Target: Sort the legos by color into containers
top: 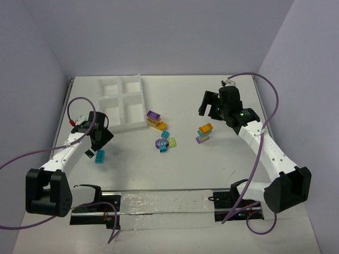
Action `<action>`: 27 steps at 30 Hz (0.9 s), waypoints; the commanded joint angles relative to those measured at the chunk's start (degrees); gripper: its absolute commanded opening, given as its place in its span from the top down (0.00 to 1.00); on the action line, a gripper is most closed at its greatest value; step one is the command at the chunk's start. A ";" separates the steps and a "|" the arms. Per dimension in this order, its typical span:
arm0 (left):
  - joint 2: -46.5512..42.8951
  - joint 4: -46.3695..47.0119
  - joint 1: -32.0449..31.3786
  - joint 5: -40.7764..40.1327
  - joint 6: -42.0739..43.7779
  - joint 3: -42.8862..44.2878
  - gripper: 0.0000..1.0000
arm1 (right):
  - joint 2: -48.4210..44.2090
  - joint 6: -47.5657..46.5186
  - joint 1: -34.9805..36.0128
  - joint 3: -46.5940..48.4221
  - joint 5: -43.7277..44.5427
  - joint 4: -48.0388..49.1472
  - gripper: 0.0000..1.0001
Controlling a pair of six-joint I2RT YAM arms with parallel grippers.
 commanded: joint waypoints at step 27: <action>3.93 16.27 0.51 8.63 -4.07 -11.23 0.20 | -0.64 0.69 0.08 -0.08 -1.39 1.38 0.00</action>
